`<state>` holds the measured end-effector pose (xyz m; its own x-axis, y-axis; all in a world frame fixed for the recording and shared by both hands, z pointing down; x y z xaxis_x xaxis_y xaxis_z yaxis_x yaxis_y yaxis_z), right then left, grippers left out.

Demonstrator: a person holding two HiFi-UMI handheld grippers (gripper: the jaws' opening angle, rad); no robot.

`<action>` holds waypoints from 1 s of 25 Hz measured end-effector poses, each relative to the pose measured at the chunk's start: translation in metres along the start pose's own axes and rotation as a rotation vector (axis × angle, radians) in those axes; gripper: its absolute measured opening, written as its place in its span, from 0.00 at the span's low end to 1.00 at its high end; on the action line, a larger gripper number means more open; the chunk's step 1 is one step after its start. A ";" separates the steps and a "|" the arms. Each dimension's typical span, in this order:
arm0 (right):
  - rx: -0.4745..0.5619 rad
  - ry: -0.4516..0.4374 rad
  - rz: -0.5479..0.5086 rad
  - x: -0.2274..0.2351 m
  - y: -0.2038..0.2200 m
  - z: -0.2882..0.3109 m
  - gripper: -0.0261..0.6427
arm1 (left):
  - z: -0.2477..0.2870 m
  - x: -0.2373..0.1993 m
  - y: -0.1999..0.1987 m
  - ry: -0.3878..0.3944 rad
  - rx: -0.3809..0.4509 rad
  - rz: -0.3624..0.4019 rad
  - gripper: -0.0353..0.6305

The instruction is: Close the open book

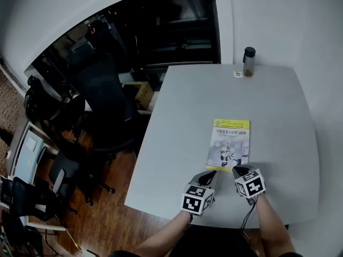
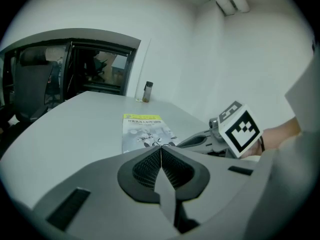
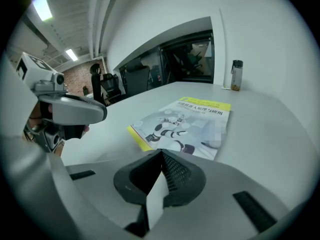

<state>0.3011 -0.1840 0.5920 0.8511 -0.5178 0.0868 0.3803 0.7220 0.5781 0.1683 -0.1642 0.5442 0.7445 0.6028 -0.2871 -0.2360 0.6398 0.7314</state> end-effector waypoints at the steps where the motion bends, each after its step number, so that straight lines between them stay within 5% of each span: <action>1: 0.037 -0.007 0.023 0.001 -0.002 -0.007 0.04 | -0.002 0.001 -0.004 -0.006 0.010 0.000 0.06; 5: 0.208 -0.035 0.106 0.005 -0.015 -0.045 0.04 | -0.017 0.007 -0.023 -0.029 0.065 0.001 0.06; 15: 0.462 -0.077 0.020 -0.016 -0.047 -0.128 0.04 | -0.055 0.051 -0.068 -0.057 0.148 0.076 0.06; 25: 0.560 -0.001 0.042 -0.067 -0.037 -0.180 0.04 | -0.111 0.080 -0.051 0.002 0.217 0.128 0.06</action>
<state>0.2954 -0.0929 0.4187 0.8608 -0.4945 0.1202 0.0949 0.3880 0.9168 0.1705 -0.0955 0.4149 0.7157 0.6735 -0.1850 -0.1881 0.4410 0.8776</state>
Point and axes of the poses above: the fingertips, and each gripper's own axes: z forward along the fingers, x to its right, y out of its underside, the point moved 5 cm from there along -z, backward along the fingers, and after that the axes turned 10 degrees about -x, right-handed, at the moved point
